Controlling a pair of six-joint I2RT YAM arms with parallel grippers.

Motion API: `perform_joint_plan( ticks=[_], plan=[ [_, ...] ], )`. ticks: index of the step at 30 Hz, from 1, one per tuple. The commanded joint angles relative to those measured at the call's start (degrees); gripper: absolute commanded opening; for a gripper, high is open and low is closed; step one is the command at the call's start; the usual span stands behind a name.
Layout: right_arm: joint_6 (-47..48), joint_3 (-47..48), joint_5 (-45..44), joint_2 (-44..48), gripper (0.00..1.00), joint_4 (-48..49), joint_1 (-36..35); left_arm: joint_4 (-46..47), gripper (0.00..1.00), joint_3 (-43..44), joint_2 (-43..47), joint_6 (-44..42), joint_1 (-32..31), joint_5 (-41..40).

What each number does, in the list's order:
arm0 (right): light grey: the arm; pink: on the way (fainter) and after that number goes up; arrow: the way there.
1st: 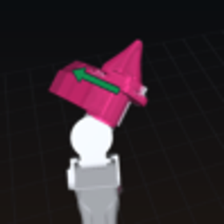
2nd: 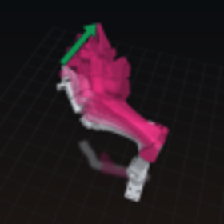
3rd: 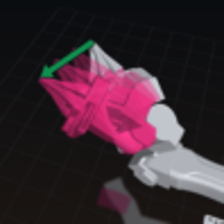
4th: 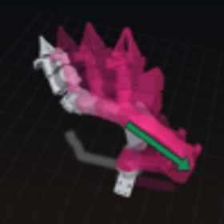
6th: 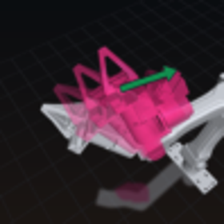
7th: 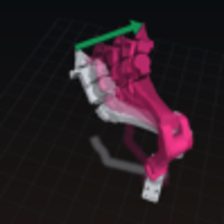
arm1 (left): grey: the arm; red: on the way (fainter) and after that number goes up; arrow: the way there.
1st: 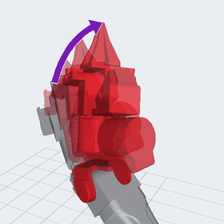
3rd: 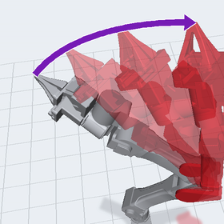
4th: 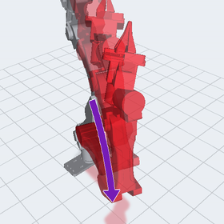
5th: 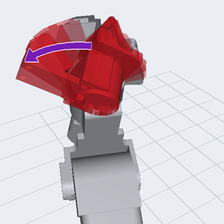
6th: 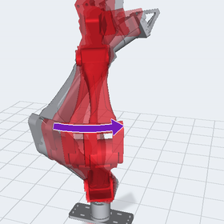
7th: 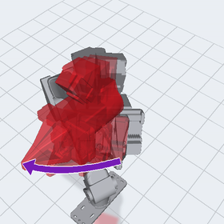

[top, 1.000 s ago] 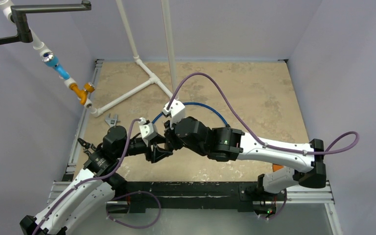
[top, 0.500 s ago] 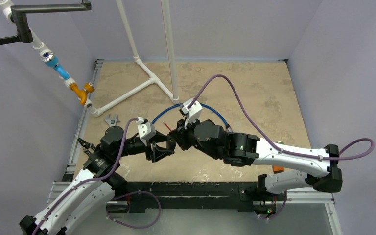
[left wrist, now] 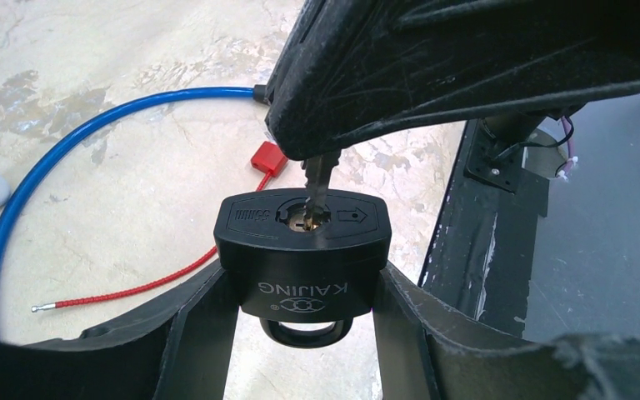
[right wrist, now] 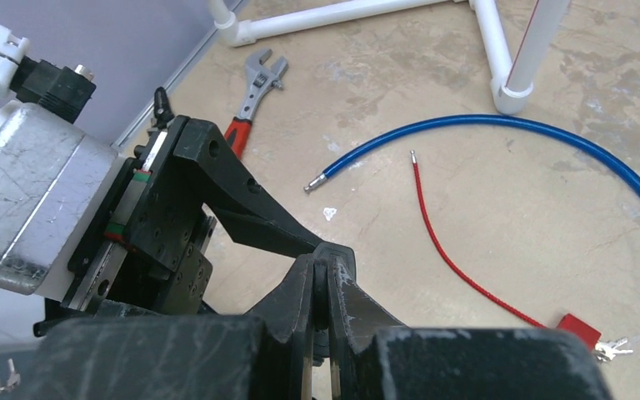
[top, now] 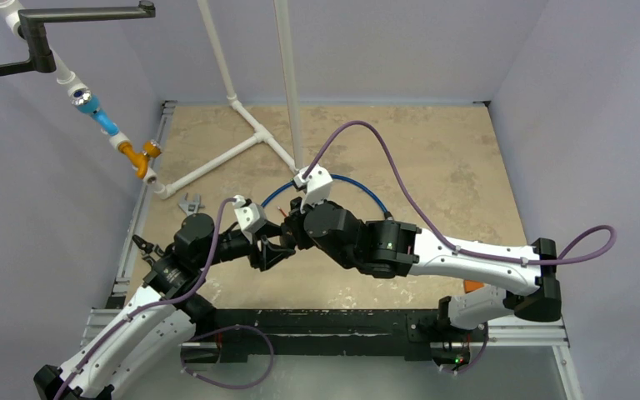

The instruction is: Unlock with the key

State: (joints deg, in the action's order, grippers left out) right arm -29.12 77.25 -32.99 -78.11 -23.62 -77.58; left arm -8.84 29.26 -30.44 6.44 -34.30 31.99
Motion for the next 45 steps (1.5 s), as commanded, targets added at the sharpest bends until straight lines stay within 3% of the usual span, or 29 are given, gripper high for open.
perform_joint_plan(
  ticks=[1,15,31,45],
  plan=[
    [-3.51,-0.58,1.59,-1.27,0.00,-7.51,-2.55,16.86,0.00,6.70,1.26,0.01,0.29,-2.81],
    [-0.91,-6.99,7.41,2.58,0.00,0.29,-2.67,19.37,0.00,6.86,1.78,1.00,0.65,1.03],
    [-1.63,-11.76,8.25,1.25,0.00,0.78,-3.55,20.81,0.00,7.82,1.44,-2.20,1.35,-2.08],
    [-0.50,-12.12,12.64,-1.38,0.00,0.46,-3.56,22.80,0.00,8.66,1.61,-5.89,1.79,0.56]
  ],
)
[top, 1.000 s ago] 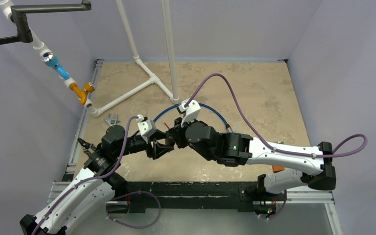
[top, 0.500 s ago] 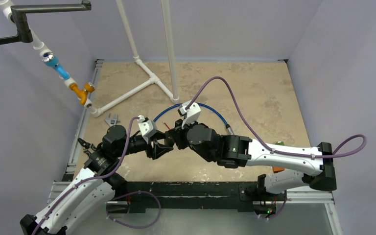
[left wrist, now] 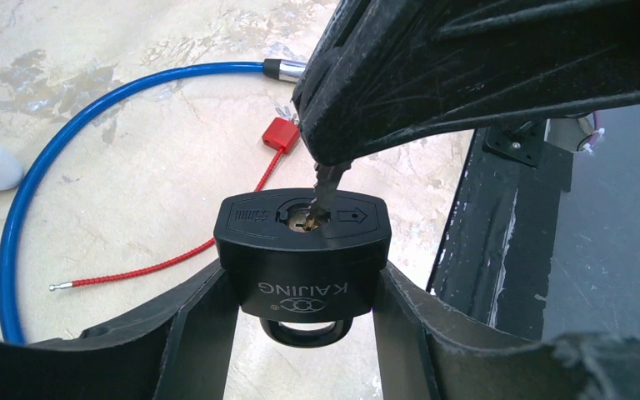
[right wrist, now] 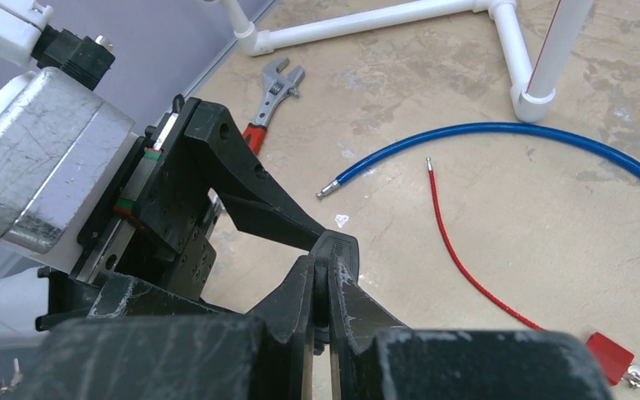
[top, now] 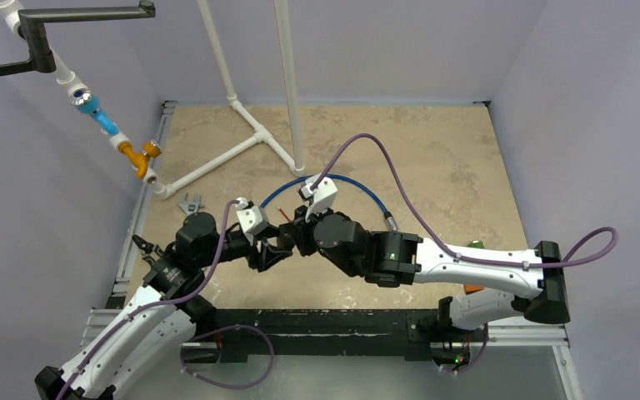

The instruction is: Unlock with the key

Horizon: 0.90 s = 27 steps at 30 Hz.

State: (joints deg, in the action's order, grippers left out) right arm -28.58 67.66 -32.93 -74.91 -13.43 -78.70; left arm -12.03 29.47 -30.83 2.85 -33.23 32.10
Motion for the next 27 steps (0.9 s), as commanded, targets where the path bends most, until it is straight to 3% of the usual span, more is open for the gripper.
perform_joint_plan(
  ticks=[1,10,14,21,27],
  plan=[
    [-1.04,-2.13,12.67,-4.93,0.00,-10.37,-2.47,26.00,0.00,8.49,1.93,-2.41,0.73,0.38],
    [-2.08,-2.22,11.09,-3.70,0.00,-11.31,-2.43,26.71,0.00,8.17,3.04,-4.09,0.72,-0.50],
    [-1.88,0.59,10.18,-4.27,0.21,-13.36,-2.47,26.45,0.00,7.89,3.86,-3.87,0.76,-0.63],
    [-1.47,4.14,9.03,-4.25,0.45,-14.95,-2.34,25.91,0.00,6.80,5.27,-3.38,0.87,-0.04],
    [-1.17,7.16,6.44,-4.33,0.50,-17.08,-1.96,24.98,0.00,6.16,6.10,-3.38,0.83,0.37]
  ],
)
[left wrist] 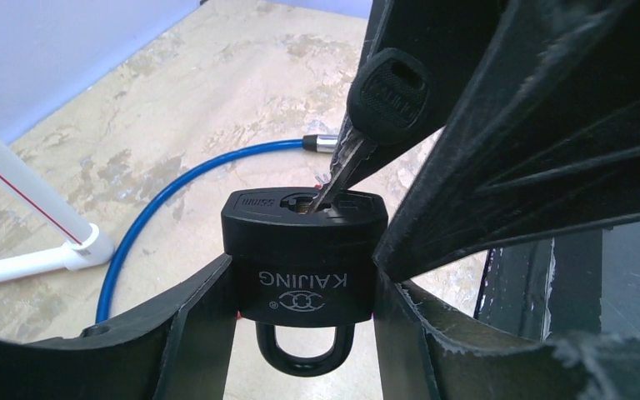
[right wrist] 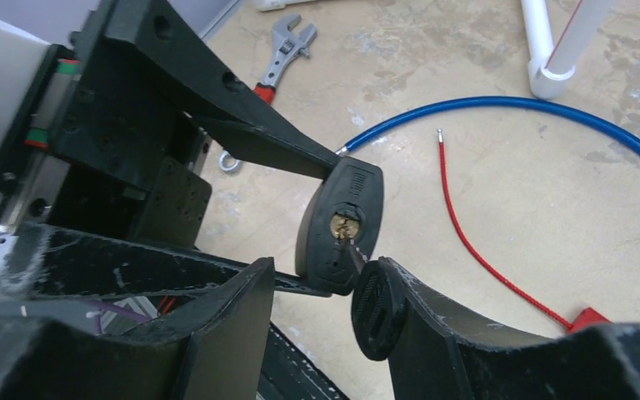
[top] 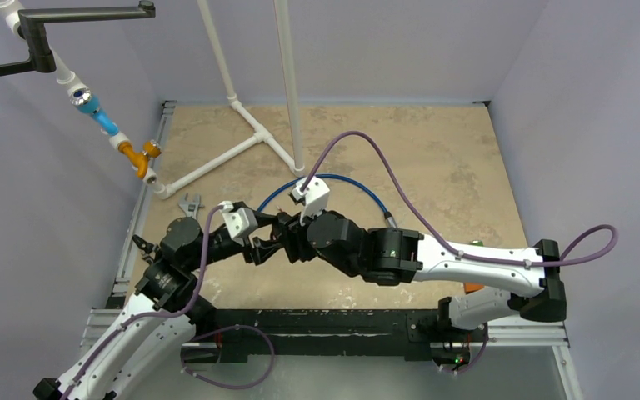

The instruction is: Unlock with the key

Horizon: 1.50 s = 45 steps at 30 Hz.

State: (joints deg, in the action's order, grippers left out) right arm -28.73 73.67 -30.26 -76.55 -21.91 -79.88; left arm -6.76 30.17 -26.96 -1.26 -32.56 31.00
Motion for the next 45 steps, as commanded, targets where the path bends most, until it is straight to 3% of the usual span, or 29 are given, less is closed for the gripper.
perform_joint_plan(
  ticks=[1,5,19,26,31,37,41,45],
  plan=[
    [-1.18,1.94,3.40,-2.72,0.50,-9.84,-0.34,19.54,0.00,5.35,2.34,0.80,0.17,1.57],
    [-1.86,3.01,3.44,-0.56,0.50,-11.40,1.77,18.76,0.00,5.02,2.78,0.73,0.17,1.89],
    [-1.73,-4.95,9.72,15.16,0.61,-0.08,3.41,18.38,0.00,4.10,3.10,0.73,0.30,1.39],
    [-2.50,-5.79,5.78,14.70,0.61,-2.79,3.42,17.45,0.00,3.75,3.03,0.73,0.50,1.58],
    [-4.32,-11.53,6.27,15.94,0.61,-3.09,3.49,13.99,0.00,3.09,2.92,-0.78,0.52,2.43],
    [-11.28,-20.70,6.94,16.13,0.63,-6.59,6.59,4.42,0.00,0.42,2.28,-10.04,0.48,4.31],
    [-14.35,-29.81,11.68,12.18,0.62,-3.06,9.99,-1.75,0.00,-1.53,1.26,-16.62,0.44,9.06],
    [-15.12,-31.11,11.56,6.42,0.61,-0.33,11.31,-9.21,0.00,-0.40,-5.33,-23.75,-0.06,13.20]
  ],
)
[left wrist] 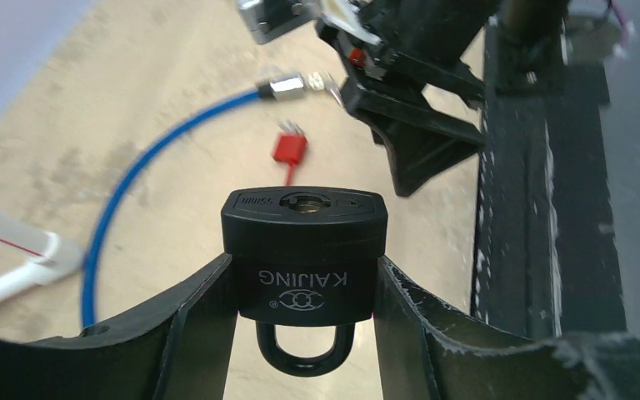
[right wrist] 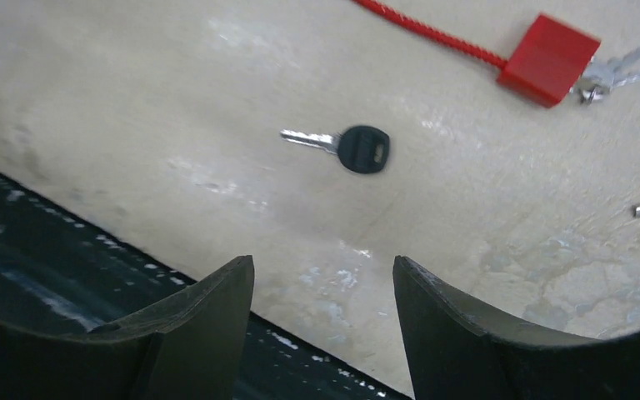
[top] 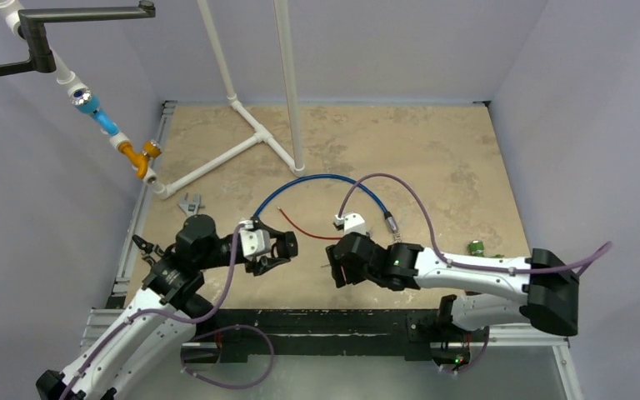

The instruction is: Unlock with the key

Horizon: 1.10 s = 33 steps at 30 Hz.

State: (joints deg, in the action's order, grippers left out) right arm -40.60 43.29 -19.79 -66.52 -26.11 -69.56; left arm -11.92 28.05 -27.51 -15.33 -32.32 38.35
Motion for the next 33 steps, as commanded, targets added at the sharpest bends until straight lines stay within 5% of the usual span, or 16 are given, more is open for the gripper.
perform_joint_plan(
  ticks=[1,12,21,28,33],
  plan=[
    [-3.06,-1.35,1.21,-4.11,0.61,5.13,1.65,-4.63,0.00,1.53,-6.26,-11.12,-0.57,5.27],
    [-1.21,-5.73,2.06,-11.82,0.59,17.26,5.15,-5.10,0.00,-3.66,-16.00,-30.54,-2.90,5.91],
    [-1.85,-6.33,1.38,-13.61,0.36,18.14,5.20,-13.44,0.44,-1.60,-21.72,-45.33,-7.52,1.48],
    [-1.87,-7.04,1.78,-12.98,0.20,19.12,5.22,-10.93,0.45,-2.20,-23.66,-47.10,-7.60,0.19],
    [-1.12,-7.84,1.95,-10.32,0.07,20.04,5.22,-11.56,0.69,-1.57,-25.13,-48.65,-8.23,-0.38]
  ],
)
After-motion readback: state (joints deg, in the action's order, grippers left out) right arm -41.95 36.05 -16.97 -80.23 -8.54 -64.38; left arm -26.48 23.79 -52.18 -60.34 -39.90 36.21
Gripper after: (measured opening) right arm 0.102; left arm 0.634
